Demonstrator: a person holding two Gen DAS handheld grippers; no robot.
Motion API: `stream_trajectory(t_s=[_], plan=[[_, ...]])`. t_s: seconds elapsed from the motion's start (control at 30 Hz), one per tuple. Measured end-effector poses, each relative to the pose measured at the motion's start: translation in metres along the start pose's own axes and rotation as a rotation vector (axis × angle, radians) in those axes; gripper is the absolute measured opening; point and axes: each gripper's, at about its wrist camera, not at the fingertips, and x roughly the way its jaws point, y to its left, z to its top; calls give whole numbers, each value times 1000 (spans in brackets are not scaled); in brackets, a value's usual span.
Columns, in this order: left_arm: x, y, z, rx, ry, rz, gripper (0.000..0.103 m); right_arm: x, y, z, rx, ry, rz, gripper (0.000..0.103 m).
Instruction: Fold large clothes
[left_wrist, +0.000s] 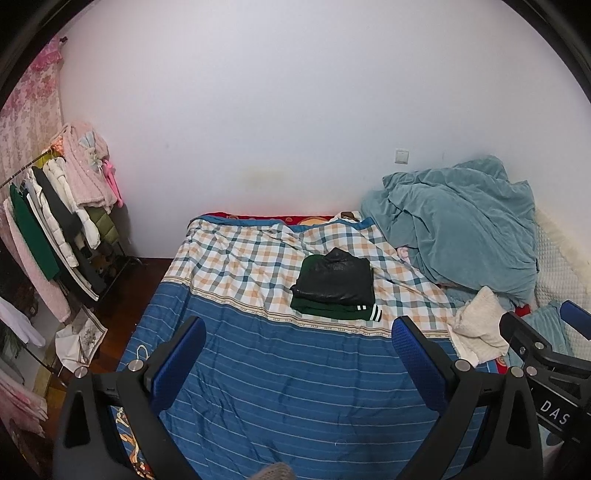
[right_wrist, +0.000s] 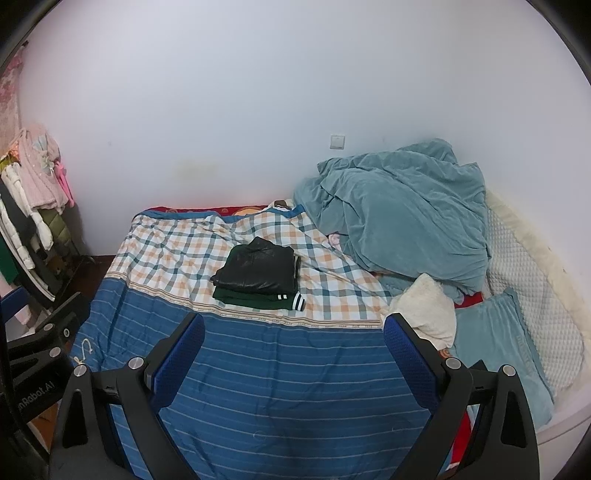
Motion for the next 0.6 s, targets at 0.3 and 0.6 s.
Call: stream_trajectory(t_s=[0.3,0.6], plan=[[0,0,0,1,-1,-1,103,-7,-1,-1,1,-6,-10,99],[-2,-4,6,4,-7,0,103,-10,-2,-1,3,-10,-13,99]])
